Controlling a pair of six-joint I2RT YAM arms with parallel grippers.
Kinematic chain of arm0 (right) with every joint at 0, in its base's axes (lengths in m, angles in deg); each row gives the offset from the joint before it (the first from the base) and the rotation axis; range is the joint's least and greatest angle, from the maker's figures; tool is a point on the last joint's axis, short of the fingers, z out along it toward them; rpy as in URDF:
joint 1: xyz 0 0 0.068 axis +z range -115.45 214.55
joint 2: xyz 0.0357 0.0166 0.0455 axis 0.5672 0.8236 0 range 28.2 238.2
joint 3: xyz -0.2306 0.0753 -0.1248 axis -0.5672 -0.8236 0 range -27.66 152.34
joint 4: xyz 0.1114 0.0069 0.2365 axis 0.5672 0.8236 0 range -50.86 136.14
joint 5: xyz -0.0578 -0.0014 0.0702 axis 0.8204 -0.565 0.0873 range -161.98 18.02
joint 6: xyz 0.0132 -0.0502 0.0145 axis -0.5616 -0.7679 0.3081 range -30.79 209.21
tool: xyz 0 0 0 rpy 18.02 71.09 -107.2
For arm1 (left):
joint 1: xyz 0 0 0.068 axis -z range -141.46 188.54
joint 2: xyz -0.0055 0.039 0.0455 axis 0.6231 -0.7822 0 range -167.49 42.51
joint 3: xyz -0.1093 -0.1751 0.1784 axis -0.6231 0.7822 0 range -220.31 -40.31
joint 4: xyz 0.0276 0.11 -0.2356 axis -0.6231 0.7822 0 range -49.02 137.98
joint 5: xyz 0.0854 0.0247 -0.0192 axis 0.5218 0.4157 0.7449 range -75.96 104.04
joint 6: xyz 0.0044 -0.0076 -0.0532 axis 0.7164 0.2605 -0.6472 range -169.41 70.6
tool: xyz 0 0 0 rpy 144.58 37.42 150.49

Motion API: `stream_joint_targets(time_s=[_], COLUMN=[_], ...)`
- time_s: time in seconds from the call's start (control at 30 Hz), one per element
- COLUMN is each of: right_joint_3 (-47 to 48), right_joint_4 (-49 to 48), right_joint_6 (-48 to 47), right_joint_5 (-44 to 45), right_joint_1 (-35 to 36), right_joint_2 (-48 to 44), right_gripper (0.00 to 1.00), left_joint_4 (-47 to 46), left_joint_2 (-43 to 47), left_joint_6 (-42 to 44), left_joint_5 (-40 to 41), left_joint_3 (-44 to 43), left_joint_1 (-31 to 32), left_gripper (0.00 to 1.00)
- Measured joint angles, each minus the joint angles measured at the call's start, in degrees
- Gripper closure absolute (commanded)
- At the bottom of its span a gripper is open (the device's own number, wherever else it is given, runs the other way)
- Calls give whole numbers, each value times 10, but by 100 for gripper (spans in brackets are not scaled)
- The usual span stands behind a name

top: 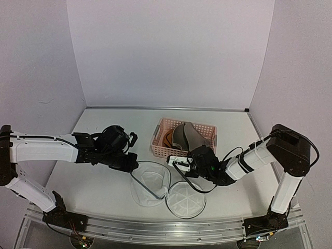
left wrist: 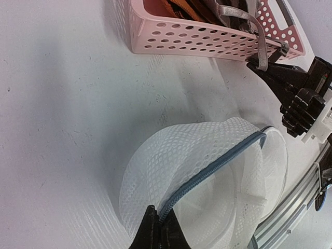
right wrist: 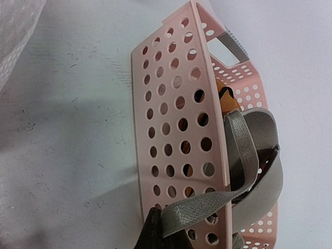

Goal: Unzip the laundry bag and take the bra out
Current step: Adjust the bra in the bin.

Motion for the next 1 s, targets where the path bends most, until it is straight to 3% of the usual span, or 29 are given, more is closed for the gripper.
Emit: stream_joint_targets(time_s=[0.3, 0.53, 0.87, 1.0], right_joint_3=[10, 111, 284, 319], right_joint_4=[61, 125, 261, 314], right_joint_6=[14, 25, 48, 52], right_joint_5=[-1, 3, -23, -40], right_joint_1=[3, -9, -102, -128], right_joint_2=[-77, -122, -32, 11], right_gripper=[100, 100, 97, 89], left_joint_4=[3, 3, 3, 3], left_joint_2=[0, 0, 6, 18], left_joint_6=[0, 1, 0, 0], left_joint_5=[0, 0, 0, 0], left_joint_3=[0, 0, 0, 0], left_joint_1=[0, 0, 0, 0], left_gripper=[100, 100, 100, 100])
